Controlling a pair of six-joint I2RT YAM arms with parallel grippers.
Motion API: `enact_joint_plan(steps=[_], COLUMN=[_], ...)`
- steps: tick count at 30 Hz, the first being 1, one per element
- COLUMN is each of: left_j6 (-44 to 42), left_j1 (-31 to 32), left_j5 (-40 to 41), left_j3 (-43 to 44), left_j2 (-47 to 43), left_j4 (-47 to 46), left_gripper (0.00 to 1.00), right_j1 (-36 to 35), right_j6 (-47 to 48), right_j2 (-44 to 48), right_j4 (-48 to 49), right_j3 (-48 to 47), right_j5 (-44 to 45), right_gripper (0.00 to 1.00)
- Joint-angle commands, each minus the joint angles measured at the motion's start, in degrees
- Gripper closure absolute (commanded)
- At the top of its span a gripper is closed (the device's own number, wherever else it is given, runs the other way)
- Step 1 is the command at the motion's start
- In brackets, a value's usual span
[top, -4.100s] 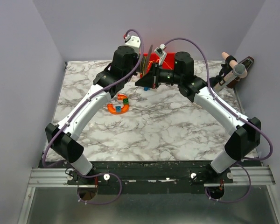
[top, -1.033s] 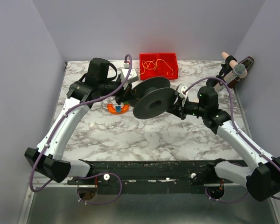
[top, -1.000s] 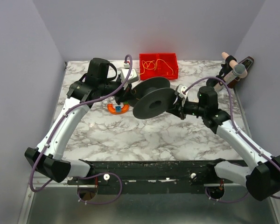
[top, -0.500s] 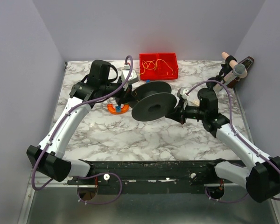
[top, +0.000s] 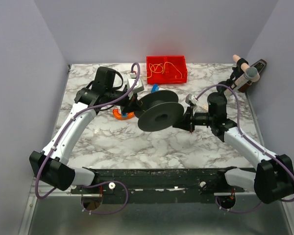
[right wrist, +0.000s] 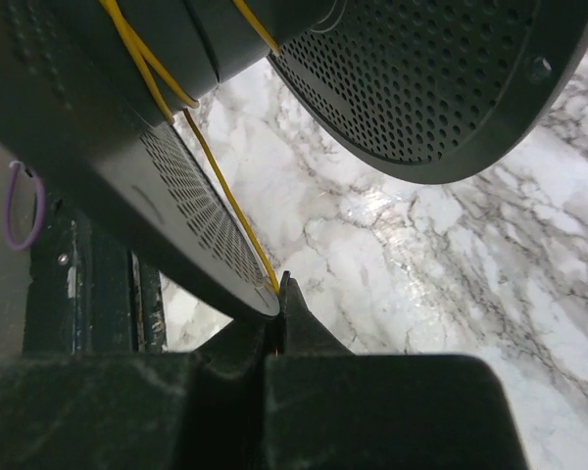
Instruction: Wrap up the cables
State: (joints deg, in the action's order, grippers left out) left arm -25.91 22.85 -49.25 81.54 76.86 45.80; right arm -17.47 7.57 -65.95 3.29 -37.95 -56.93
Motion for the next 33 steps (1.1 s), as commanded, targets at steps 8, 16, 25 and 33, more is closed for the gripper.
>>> enact_joint_plan(steps=[8,16,25,33], left_j6=[12.08,27.11,48.75,46.65], left_j1=[-0.44,-2.28,-5.62,-5.71], left_j5=[12.04,5.84,-4.25,-9.27], left_j3=[-8.05,-15.00,-16.05,-16.58], left_j2=[-2.68,-1.27,1.89,2.07], left_j4=[-11.24,-26.53,-37.88,-34.46], left_gripper=[1.00,1.00,1.00,1.00], right_j1=[1.74,1.83,1.66,1.74], right_j6=[-3.85,-20.66,-17.00,-9.25], right_j2=[-3.21,-6.47,-4.10,-4.01], right_j4=[3.38,19.03,12.54,9.62], right_j3=[-0.37,7.02,4.29,-0.71], right_j5=[3.83,4.11,6.91,12.53], right_gripper=[0.99,0.99,0.99,0.99])
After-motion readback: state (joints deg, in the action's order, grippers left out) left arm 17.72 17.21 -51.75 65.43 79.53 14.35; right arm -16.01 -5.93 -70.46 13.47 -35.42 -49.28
